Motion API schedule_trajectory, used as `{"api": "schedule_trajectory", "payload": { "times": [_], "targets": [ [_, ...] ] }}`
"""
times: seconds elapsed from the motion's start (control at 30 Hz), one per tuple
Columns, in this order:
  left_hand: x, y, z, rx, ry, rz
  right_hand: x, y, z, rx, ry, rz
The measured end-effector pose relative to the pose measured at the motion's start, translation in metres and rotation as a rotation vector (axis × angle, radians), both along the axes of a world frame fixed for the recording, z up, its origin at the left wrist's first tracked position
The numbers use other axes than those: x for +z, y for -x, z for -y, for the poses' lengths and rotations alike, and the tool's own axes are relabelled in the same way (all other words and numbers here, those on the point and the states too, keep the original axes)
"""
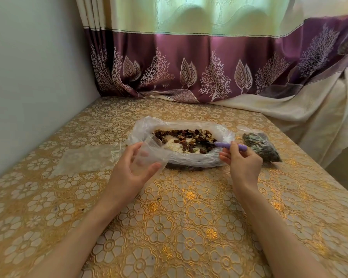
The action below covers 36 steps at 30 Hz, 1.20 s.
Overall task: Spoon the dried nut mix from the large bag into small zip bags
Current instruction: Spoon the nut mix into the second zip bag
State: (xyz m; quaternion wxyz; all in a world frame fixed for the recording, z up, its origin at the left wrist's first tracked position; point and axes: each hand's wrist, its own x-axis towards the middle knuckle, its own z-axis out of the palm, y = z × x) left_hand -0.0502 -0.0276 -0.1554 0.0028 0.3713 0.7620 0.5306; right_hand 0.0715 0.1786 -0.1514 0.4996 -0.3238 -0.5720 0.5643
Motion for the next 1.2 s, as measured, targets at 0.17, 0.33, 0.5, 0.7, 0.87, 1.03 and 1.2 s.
{"api": "schedule_trajectory", "payload": {
  "times": [0.17, 0.33, 0.5, 0.7, 0.87, 1.03, 1.2],
  "targets": [
    [0.001, -0.001, -0.001, -0.004, -0.004, 0.005, 0.001, -0.001, 0.001, 0.021, -0.008, -0.013],
    [0.003, -0.003, 0.000, -0.013, -0.028, 0.062, 0.008, -0.003, 0.007, 0.073, -0.006, -0.098],
    [0.002, -0.001, 0.000, -0.006, -0.054, 0.097, 0.025, -0.007, 0.019, 0.175, -0.035, -0.209],
    [0.000, 0.004, 0.001, -0.008, -0.095, 0.160, 0.041, -0.012, 0.039, 0.388, -0.092, -0.281],
    [0.000, 0.002, -0.001, -0.019, -0.124, 0.184, 0.044, -0.014, 0.049, 0.530, -0.237, -0.220],
    [0.002, 0.001, -0.002, -0.037, -0.172, 0.179, 0.043, -0.014, 0.053, 0.592, -0.436, -0.089],
    [0.003, 0.001, -0.001, -0.059, -0.205, 0.196, 0.041, -0.014, 0.045, 0.595, -0.357, -0.128]
  ]
}}
